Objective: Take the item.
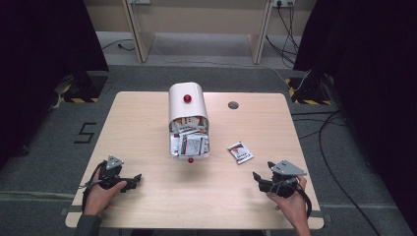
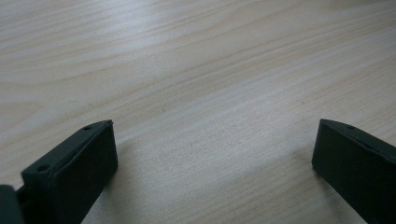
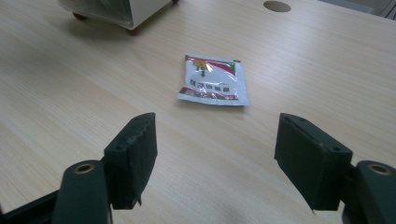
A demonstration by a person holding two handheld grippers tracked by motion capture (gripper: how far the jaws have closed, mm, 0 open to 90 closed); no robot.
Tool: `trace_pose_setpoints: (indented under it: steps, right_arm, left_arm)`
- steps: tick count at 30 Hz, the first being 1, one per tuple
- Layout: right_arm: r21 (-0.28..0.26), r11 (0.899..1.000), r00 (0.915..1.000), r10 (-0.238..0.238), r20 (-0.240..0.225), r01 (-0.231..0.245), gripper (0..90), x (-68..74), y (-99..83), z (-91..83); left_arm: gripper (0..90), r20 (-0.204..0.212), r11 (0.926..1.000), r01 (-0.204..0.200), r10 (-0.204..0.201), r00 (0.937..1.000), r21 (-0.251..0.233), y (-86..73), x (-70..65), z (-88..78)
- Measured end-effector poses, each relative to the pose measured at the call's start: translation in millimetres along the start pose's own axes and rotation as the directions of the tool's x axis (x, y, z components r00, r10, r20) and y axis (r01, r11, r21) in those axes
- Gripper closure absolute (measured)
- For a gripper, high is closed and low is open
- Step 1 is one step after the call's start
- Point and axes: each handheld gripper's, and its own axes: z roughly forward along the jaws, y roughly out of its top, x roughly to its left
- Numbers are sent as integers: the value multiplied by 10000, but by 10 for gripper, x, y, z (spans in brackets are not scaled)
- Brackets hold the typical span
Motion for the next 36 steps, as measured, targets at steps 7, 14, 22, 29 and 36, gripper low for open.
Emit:
trace_pose_setpoints:
  steps: [7,14,22,29,36]
  right_arm:
    - [-161,9990,9990,428,144,-426,214,13,-95,-58]
    - [-26,9992,9990,411,-147,-411,171,85,-225,-47]
    - [289,9987,9988,431,-232,-424,169,125,-341,-22]
    - [399,9980,9985,503,-221,-494,171,141,-418,-35]
    - [469,9974,9981,566,-260,-554,178,170,-482,-41]
  left_arm:
    - [0,3,10000,12,-12,10000,-4,0,-1,0]
    - [0,-1,10000,-7,7,10000,11,0,0,-1]
    - [0,-5,10000,-14,14,10000,8,0,1,-1]
    - [0,-5,10000,-20,20,10000,23,0,1,-2]
    - [0,-2,10000,-2,2,10000,4,0,0,0]
